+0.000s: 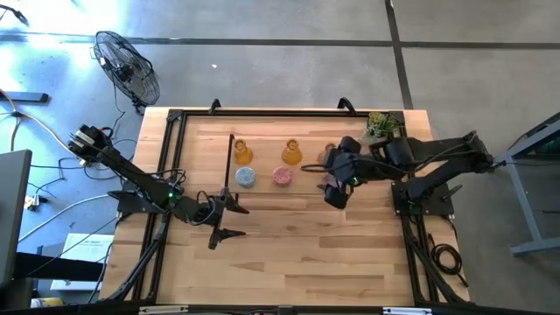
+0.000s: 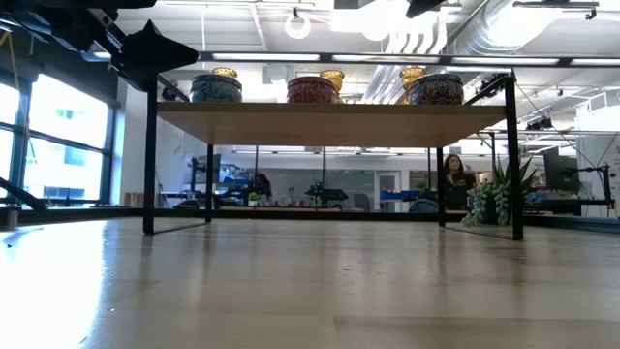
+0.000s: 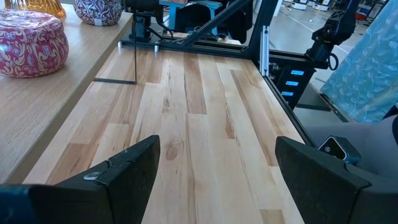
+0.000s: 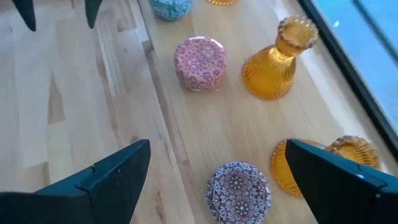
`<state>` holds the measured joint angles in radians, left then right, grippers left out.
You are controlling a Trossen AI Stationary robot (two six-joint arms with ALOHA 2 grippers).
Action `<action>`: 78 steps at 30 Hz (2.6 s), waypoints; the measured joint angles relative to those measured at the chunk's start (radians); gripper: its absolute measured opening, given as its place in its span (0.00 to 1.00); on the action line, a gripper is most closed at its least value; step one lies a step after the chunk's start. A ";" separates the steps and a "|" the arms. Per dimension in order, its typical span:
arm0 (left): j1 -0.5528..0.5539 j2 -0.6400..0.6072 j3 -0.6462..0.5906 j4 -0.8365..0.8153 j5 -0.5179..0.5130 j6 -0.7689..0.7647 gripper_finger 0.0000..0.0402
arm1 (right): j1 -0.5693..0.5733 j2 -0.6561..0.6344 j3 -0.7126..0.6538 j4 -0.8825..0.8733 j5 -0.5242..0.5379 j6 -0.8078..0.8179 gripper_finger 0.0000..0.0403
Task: Pick & Place candle stick holders
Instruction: Adjust the blue scented candle on the shelf
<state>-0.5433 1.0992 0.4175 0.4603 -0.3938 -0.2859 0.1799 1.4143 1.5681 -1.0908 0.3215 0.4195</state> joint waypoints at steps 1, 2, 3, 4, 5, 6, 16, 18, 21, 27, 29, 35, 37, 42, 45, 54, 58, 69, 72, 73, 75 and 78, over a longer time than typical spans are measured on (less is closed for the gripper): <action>0.000 0.000 0.000 0.000 0.000 0.000 0.79 | 0.008 0.000 0.000 0.000 0.018 -0.001 0.92; 0.000 0.000 0.000 0.000 0.000 0.000 0.79 | 0.017 0.000 0.000 -0.001 0.036 0.000 0.91; 0.000 0.000 0.000 0.000 0.000 0.000 0.79 | 0.028 0.000 -0.001 -0.004 0.051 0.006 0.91; 0.000 0.000 0.000 0.000 0.000 0.000 0.79 | 0.042 0.000 -0.006 -0.003 0.063 0.011 0.91; 0.000 0.000 0.000 0.000 0.000 0.000 0.79 | 0.057 0.000 -0.012 -0.006 0.069 0.015 0.91; 0.000 0.000 0.000 0.000 0.000 0.000 0.79 | 0.073 0.000 -0.018 -0.013 0.073 0.016 0.91; 0.000 0.000 0.000 0.000 0.000 0.000 0.79 | 0.240 0.000 -0.133 0.056 0.100 0.054 0.91; 0.000 0.000 0.000 0.000 0.000 0.000 0.79 | 0.279 0.000 -0.154 0.084 0.125 0.044 0.91; 0.000 0.000 0.000 0.000 0.000 0.000 0.79 | 0.334 0.000 -0.164 0.171 0.192 -0.036 0.91; 0.000 0.000 0.000 0.000 0.000 0.000 0.79 | 0.474 -0.039 -0.079 0.344 0.301 -0.326 0.91; 0.000 0.000 0.000 0.000 0.000 0.000 0.79 | 0.534 -0.064 -0.042 0.348 0.341 -0.383 0.91; 0.000 0.000 0.000 0.000 0.000 0.000 0.79 | 0.724 -0.184 -0.022 0.346 0.353 -0.451 0.91; 0.000 0.000 0.000 0.000 0.000 0.000 0.79 | 0.779 -0.230 -0.045 0.330 0.350 -0.436 0.91; 0.000 0.000 0.000 0.000 0.000 0.000 0.79 | 0.879 -0.355 -0.187 0.344 0.466 -0.353 0.91; 0.000 0.000 0.000 0.000 0.000 0.000 0.79 | 0.909 -0.439 -0.326 0.385 0.590 -0.310 0.91; 0.000 0.000 0.001 0.017 -0.135 -0.009 0.79 | 0.915 -0.669 -0.764 0.719 0.665 -0.326 0.91; 0.000 0.000 0.001 0.016 -0.202 -0.034 0.79 | 0.914 -0.772 -0.896 0.793 0.704 -0.307 0.91; 0.000 -0.046 0.110 -0.072 -0.349 0.245 0.79 | 0.914 -1.141 -1.092 0.901 0.555 -0.449 0.91; 0.000 -0.069 0.126 -0.142 -0.336 0.239 0.79 | 0.914 -1.232 -1.160 0.943 0.538 -0.487 0.91; 0.000 -0.073 0.126 -0.160 -0.334 0.225 0.79 | 0.914 -1.260 -1.184 0.942 0.538 -0.488 0.91; 0.000 -0.080 0.126 -0.204 -0.334 0.194 0.79 | 0.914 -1.313 -1.229 0.943 0.534 -0.479 0.91; 0.000 -0.081 0.126 -0.225 -0.320 0.148 0.79 | 0.914 -1.376 -1.300 0.994 0.504 -0.477 0.91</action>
<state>-0.5434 1.0181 0.5430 0.2357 -0.7134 -0.1381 1.0935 0.0379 0.2678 -0.0972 0.8256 -0.0578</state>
